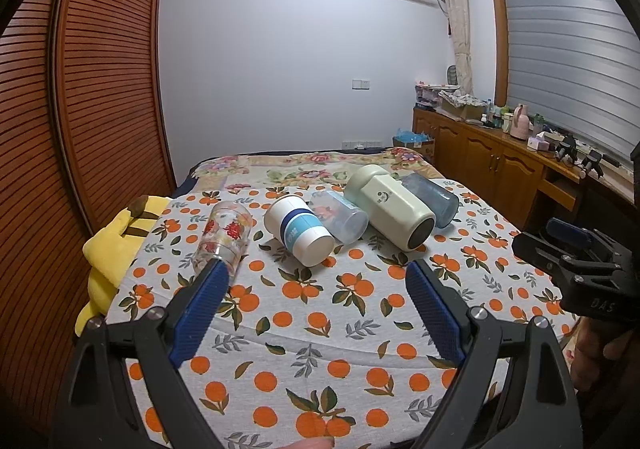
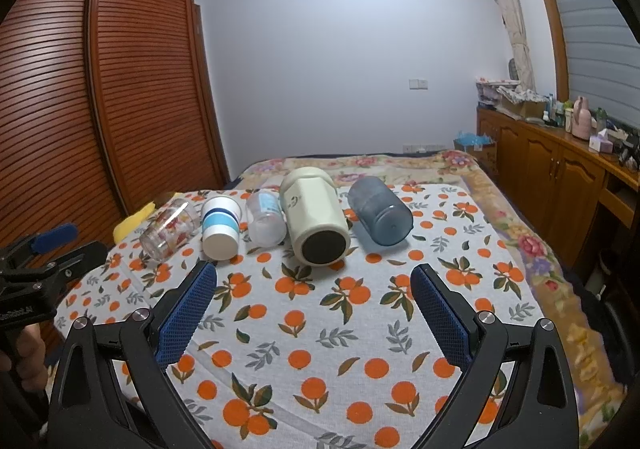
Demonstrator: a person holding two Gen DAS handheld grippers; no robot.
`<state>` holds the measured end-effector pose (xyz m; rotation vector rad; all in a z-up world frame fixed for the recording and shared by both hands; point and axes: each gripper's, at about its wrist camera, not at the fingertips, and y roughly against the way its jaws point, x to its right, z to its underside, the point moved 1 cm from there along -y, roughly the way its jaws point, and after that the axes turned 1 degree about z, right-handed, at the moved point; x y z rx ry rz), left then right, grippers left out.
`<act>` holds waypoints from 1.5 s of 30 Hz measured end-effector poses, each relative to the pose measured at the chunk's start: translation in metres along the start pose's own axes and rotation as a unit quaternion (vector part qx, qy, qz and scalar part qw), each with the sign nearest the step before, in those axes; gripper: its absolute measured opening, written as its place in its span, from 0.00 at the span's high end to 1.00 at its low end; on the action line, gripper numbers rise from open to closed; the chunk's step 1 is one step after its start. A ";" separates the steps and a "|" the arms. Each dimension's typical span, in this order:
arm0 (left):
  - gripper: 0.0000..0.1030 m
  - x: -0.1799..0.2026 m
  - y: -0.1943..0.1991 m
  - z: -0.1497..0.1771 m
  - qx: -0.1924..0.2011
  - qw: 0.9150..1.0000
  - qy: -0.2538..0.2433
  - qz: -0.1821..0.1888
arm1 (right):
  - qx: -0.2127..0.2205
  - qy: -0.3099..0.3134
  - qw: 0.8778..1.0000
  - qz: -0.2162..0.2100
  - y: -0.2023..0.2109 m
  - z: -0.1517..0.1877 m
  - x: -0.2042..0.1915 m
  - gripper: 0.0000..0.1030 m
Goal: Flip cup upright
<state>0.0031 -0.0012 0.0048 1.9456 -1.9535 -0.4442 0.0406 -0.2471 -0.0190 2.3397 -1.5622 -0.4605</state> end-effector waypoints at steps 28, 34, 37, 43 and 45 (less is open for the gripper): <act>0.12 0.001 0.002 -0.001 0.002 1.000 0.000 0.001 | -0.001 0.000 1.000 0.000 0.002 -0.002 -0.001 0.04; 0.12 0.001 0.002 -0.002 0.003 1.000 0.001 0.001 | -0.001 0.001 1.000 0.000 0.002 -0.002 -0.002 0.04; 0.12 0.002 0.002 -0.003 0.002 1.000 -0.001 0.000 | -0.001 0.001 1.000 0.001 0.002 -0.002 -0.002 0.04; 0.12 0.001 0.002 -0.002 0.002 1.000 0.001 0.000 | -0.001 0.000 1.000 0.000 0.002 -0.002 -0.002 0.04; 0.12 0.001 0.002 -0.002 0.003 1.000 0.000 0.000 | -0.001 0.000 1.000 0.001 0.002 -0.002 -0.002 0.04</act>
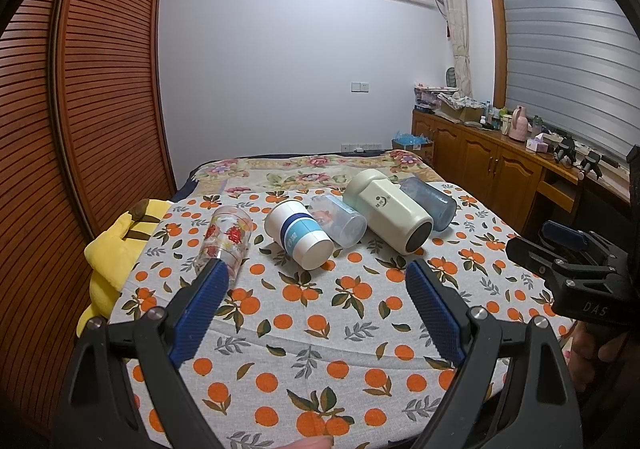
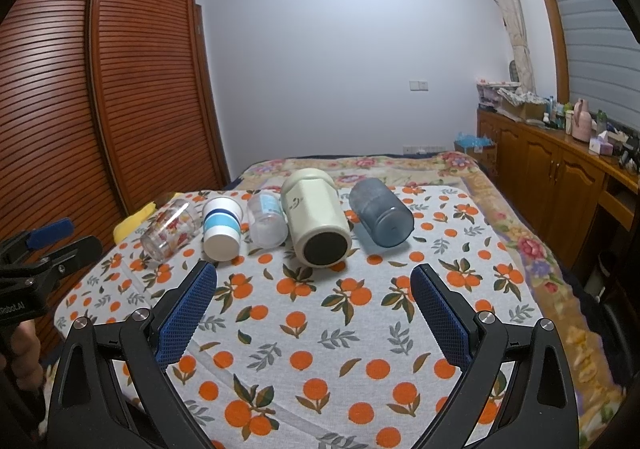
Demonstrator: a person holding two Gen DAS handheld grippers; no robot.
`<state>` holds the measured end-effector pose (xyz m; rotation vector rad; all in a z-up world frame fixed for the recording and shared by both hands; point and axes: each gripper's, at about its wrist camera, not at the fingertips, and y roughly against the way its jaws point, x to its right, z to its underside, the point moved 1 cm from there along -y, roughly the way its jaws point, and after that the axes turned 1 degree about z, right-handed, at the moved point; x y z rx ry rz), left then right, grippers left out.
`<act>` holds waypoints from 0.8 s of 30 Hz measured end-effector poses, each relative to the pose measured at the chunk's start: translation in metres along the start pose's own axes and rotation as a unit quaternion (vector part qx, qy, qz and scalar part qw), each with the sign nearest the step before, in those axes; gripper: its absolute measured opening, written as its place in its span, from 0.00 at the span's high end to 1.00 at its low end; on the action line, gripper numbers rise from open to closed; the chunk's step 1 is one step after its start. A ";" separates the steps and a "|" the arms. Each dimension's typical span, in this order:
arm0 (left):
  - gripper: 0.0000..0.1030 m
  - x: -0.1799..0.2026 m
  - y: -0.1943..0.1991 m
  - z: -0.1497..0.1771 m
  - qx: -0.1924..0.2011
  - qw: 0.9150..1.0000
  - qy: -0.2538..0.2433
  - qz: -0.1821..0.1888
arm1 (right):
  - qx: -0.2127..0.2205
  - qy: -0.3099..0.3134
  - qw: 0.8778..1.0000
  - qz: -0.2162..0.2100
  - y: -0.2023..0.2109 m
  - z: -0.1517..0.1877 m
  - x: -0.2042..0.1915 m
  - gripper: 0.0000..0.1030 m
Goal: Flip cup upright
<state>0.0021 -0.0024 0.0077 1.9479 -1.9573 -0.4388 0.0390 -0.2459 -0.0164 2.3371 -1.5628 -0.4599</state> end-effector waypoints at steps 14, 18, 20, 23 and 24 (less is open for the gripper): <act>0.12 -0.005 -0.005 0.002 -0.010 1.000 0.002 0.000 | -0.008 -0.001 1.000 -0.002 -0.005 0.002 -0.001 0.04; 0.12 -0.009 -0.015 0.005 -0.019 1.000 0.004 -0.001 | -0.018 -0.001 1.000 -0.005 -0.012 0.002 0.000 0.05; 0.12 -0.012 -0.022 0.004 -0.024 1.000 0.006 0.002 | -0.023 -0.001 1.000 -0.009 -0.017 0.000 0.000 0.07; 0.12 -0.017 -0.033 0.003 -0.030 1.000 0.005 0.004 | -0.032 0.006 0.999 -0.016 -0.027 -0.002 -0.002 0.10; 0.12 -0.017 -0.035 0.003 -0.031 1.000 0.004 0.003 | -0.033 0.011 0.999 -0.017 -0.030 -0.004 -0.004 0.10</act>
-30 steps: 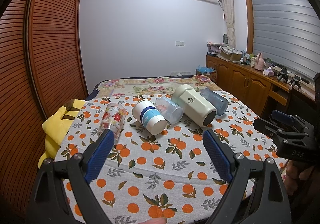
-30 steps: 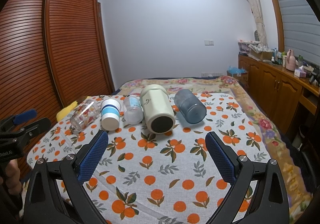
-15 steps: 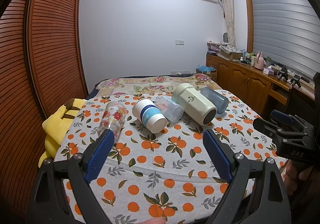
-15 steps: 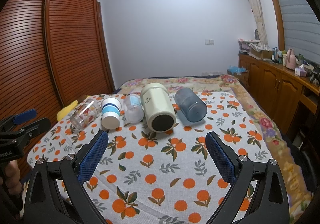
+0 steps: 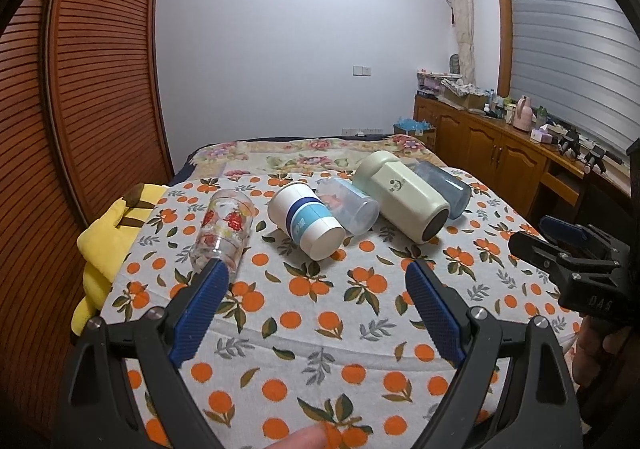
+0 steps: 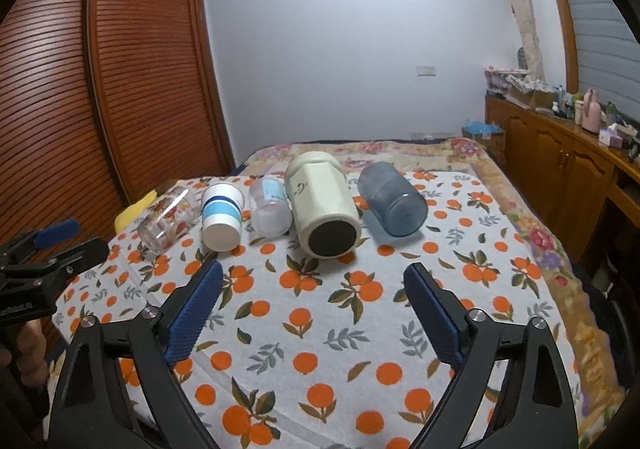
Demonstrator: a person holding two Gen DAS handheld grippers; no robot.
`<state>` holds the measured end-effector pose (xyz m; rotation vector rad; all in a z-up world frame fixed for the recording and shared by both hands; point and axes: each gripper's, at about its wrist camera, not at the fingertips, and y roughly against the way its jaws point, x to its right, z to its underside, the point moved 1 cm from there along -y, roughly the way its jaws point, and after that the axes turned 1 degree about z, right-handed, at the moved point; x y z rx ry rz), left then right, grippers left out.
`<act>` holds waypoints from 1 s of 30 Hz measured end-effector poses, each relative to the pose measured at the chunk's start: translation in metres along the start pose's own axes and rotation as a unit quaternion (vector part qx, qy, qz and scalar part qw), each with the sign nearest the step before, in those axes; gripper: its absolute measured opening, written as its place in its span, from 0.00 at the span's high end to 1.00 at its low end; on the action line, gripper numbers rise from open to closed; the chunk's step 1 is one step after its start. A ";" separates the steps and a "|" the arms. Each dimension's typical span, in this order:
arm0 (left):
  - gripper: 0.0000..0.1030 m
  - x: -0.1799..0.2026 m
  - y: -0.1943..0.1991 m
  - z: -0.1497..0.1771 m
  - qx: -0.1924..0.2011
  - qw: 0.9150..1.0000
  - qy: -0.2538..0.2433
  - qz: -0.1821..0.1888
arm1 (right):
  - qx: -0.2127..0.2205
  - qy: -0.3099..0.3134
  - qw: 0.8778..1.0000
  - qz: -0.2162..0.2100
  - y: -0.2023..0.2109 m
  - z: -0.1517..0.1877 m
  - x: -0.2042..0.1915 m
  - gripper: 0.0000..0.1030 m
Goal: Flip cup upright
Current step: 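Move the right tool toward the clear plastic cup lying on its side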
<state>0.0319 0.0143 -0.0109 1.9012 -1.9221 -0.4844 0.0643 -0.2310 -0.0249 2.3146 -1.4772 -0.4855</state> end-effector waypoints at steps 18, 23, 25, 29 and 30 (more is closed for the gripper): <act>0.12 -0.015 -0.067 -0.015 -0.061 0.998 0.003 0.017 | -0.080 0.040 0.994 -0.062 -0.082 -0.041 -0.014 0.34; 0.12 -0.029 -0.082 -0.028 -0.076 0.997 0.008 0.022 | -0.113 0.045 0.989 -0.079 -0.114 -0.057 -0.023 0.40; 0.12 -0.035 -0.088 -0.033 -0.078 0.997 0.010 0.023 | -0.124 0.053 0.988 -0.082 -0.125 -0.062 -0.027 0.40; 0.14 -0.049 -0.098 -0.044 -0.079 0.996 0.016 0.029 | -0.153 0.061 0.983 -0.085 -0.148 -0.071 -0.035 0.40; 0.14 -0.052 -0.100 -0.046 -0.078 0.996 0.018 0.030 | -0.159 0.064 0.982 -0.085 -0.153 -0.073 -0.038 0.40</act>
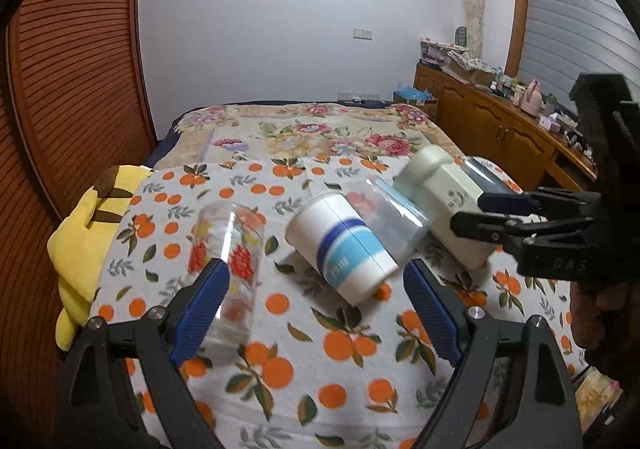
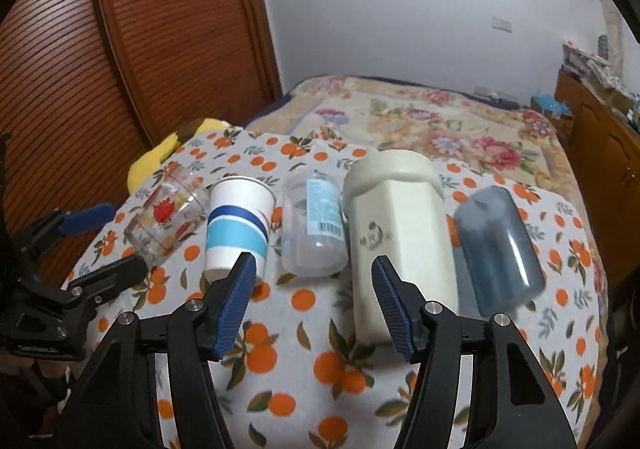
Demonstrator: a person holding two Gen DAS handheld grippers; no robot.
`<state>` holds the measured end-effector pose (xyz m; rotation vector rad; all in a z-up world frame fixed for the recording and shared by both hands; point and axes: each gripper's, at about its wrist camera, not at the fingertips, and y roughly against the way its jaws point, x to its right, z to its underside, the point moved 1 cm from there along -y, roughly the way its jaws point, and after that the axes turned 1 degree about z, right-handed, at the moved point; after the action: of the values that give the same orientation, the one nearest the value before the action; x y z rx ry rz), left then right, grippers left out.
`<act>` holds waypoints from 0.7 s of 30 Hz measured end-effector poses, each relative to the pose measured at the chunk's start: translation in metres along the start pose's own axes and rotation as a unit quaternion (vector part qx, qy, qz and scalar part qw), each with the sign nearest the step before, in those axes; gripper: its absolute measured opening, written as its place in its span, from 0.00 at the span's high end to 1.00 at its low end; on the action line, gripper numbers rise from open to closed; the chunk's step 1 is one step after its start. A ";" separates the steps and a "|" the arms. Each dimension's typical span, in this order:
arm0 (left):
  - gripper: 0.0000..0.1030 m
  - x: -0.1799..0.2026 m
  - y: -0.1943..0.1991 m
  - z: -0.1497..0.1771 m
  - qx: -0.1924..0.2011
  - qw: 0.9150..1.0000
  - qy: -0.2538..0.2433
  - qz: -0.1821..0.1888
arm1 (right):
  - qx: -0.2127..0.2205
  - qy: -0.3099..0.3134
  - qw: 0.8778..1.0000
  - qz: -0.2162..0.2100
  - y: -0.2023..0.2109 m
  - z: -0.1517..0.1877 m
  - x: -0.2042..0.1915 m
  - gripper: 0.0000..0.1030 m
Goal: Flip cup upright
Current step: 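Move the right tool toward the clear plastic cup lying on its side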
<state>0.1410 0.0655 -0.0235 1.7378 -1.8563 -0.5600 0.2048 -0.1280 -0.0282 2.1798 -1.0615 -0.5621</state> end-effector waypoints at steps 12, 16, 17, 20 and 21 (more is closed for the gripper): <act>0.14 -0.031 -0.012 -0.018 0.008 1.000 0.013 0.010 | -0.090 0.027 0.995 0.017 -0.056 -0.035 -0.015 0.50; 0.14 -0.039 -0.014 -0.017 0.009 1.000 0.017 0.017 | -0.106 0.043 0.993 0.034 -0.067 -0.041 -0.022 0.50; 0.14 -0.040 -0.015 -0.016 0.008 1.000 0.017 0.018 | -0.111 0.047 0.992 0.038 -0.071 -0.042 -0.024 0.50; 0.14 -0.043 -0.015 -0.014 0.009 1.000 0.020 0.022 | -0.125 0.054 0.989 0.050 -0.080 -0.044 -0.026 0.50; 0.14 -0.043 -0.014 -0.014 0.010 0.999 0.022 0.023 | -0.130 0.056 0.988 0.054 -0.083 -0.044 -0.026 0.50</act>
<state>0.1623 0.1083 -0.0258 1.7021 -1.8725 -0.4843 0.2606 -0.0522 -0.0528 1.8924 -0.9814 -0.4915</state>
